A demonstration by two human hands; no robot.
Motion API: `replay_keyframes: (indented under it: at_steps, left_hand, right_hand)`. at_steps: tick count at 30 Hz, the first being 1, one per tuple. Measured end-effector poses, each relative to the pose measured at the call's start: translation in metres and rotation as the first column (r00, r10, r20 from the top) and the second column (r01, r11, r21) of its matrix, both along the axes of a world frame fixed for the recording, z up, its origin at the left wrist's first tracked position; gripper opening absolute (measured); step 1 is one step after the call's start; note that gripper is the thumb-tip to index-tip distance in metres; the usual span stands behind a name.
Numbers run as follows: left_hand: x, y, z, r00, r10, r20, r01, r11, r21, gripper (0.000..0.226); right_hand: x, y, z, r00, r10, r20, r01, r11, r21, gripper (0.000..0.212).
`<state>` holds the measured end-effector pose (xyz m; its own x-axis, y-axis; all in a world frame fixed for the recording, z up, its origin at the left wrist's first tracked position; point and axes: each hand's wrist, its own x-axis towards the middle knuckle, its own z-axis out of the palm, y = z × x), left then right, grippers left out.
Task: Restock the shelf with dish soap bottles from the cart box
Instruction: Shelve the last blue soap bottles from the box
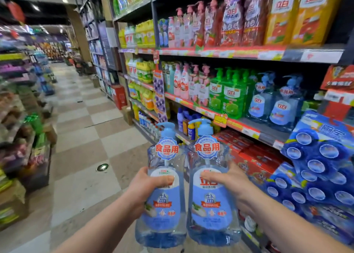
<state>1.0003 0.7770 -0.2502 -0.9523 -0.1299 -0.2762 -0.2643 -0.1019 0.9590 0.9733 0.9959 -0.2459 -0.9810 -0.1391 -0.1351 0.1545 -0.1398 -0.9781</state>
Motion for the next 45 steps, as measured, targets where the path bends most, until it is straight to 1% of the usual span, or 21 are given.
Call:
replay_keyframes:
  at_steps: [3, 5, 7, 9, 11, 12, 15, 18, 20, 22, 24, 26, 28, 31, 32, 34, 36, 39, 42, 43, 45]
  left_hand:
    - [-0.057, 0.005, 0.004, 0.999, -0.034, -0.005, 0.034, 0.999, 0.004, 0.069]
    - [-0.093, 0.007, 0.003, 0.998, -0.056, -0.02, 0.056, 0.998, 0.01, 0.068]
    - [-0.125, 0.011, 0.002, 0.997, -0.075, -0.034, 0.076, 0.997, 0.029, 0.06]
    - [-0.151, 0.018, 0.001, 0.995, -0.091, -0.051, 0.092, 0.995, 0.032, 0.05]
    - [-0.175, 0.025, 0.0, 0.992, -0.107, -0.06, 0.109, 0.994, 0.027, 0.053]
    - [-0.187, 0.029, 0.0, 0.991, -0.123, -0.06, 0.125, 0.992, 0.024, 0.052]
    - [-0.229, 0.041, -0.004, 0.981, -0.184, -0.065, 0.186, 0.982, 0.021, 0.038]
    - [-0.269, 0.058, -0.009, 0.966, -0.253, -0.06, 0.255, 0.966, 0.04, 0.038]
    - [-0.296, 0.069, -0.011, 0.951, -0.303, -0.057, 0.306, 0.951, 0.05, 0.042]
    - [-0.323, 0.079, -0.012, 0.93, -0.361, -0.064, 0.365, 0.93, 0.055, 0.054]
    - [-0.352, 0.086, -0.01, 0.909, -0.41, -0.076, 0.414, 0.909, 0.046, 0.065]
    - [-0.382, 0.092, -0.006, 0.885, -0.454, -0.104, 0.459, 0.888, 0.033, 0.07]
    - [-0.411, 0.096, -0.002, 0.854, -0.503, -0.138, 0.509, 0.86, 0.016, 0.071]
    - [-0.451, 0.098, 0.003, 0.798, -0.576, -0.178, 0.583, 0.812, -0.013, 0.066]
    - [-0.462, 0.098, 0.004, 0.78, -0.596, -0.19, 0.604, 0.797, -0.021, 0.07]
    - [-0.484, 0.1, 0.005, 0.765, -0.612, -0.2, 0.618, 0.785, -0.037, 0.084]
    - [-0.5, 0.104, 0.003, 0.771, -0.605, -0.198, 0.612, 0.79, -0.034, 0.094]
    - [-0.516, 0.11, 0.001, 0.77, -0.604, -0.206, 0.613, 0.79, -0.023, 0.103]
    - [-0.531, 0.118, 0.003, 0.786, -0.59, -0.187, 0.601, 0.799, 0.005, 0.119]
    - [-0.535, 0.121, 0.004, 0.791, -0.584, -0.182, 0.595, 0.804, 0.009, 0.121]
    - [-0.54, 0.126, 0.005, 0.798, -0.572, -0.191, 0.584, 0.812, 0.008, 0.118]
  right_hand:
    - [-0.05, 0.006, 0.005, 1.0, -0.013, 0.005, 0.013, 1.0, 0.008, 0.035]
    - [-0.08, 0.008, 0.009, 1.0, -0.02, -0.008, 0.021, 0.999, 0.027, 0.039]
    - [-0.106, 0.01, 0.013, 0.998, -0.059, -0.022, 0.061, 0.996, 0.069, 0.047]
    - [-0.128, 0.014, 0.015, 0.997, -0.074, -0.031, 0.077, 0.991, 0.105, 0.049]
    - [-0.144, 0.02, 0.015, 0.995, -0.104, -0.009, 0.105, 0.988, 0.118, 0.05]
    - [-0.151, 0.023, 0.015, 0.992, -0.127, 0.0, 0.126, 0.984, 0.125, 0.05]
    - [-0.175, 0.036, 0.017, 0.98, -0.201, 0.001, 0.198, 0.97, 0.144, 0.047]
    - [-0.199, 0.051, 0.016, 0.959, -0.282, -0.002, 0.28, 0.95, 0.141, 0.042]
    - [-0.215, 0.06, 0.015, 0.941, -0.336, -0.03, 0.337, 0.93, 0.147, 0.042]
    - [-0.234, 0.067, 0.018, 0.914, -0.398, -0.081, 0.406, 0.9, 0.159, 0.041]
    - [-0.255, 0.071, 0.021, 0.871, -0.473, -0.132, 0.491, 0.852, 0.182, 0.043]
    - [-0.277, 0.076, 0.027, 0.828, -0.537, -0.161, 0.56, 0.807, 0.187, 0.046]
    - [-0.3, 0.082, 0.032, 0.796, -0.576, -0.187, 0.604, 0.774, 0.19, 0.048]
    - [-0.33, 0.088, 0.033, 0.737, -0.634, -0.235, 0.675, 0.714, 0.189, 0.049]
    - [-0.339, 0.09, 0.031, 0.709, -0.662, -0.243, 0.703, 0.69, 0.171, 0.049]
    - [-0.352, 0.093, 0.025, 0.655, -0.713, -0.248, 0.754, 0.639, 0.153, 0.047]
    - [-0.363, 0.099, 0.02, 0.607, -0.752, -0.257, 0.794, 0.588, 0.152, 0.044]
    - [-0.379, 0.116, 0.015, 0.544, -0.791, -0.281, 0.837, 0.533, 0.12, 0.052]
    - [-0.4, 0.137, 0.011, 0.547, -0.774, -0.319, 0.836, 0.526, 0.159, 0.058]
    - [-0.408, 0.144, 0.009, 0.552, -0.766, -0.33, 0.833, 0.522, 0.181, 0.059]
    - [-0.422, 0.157, 0.006, 0.569, -0.746, -0.345, 0.822, 0.522, 0.228, 0.063]
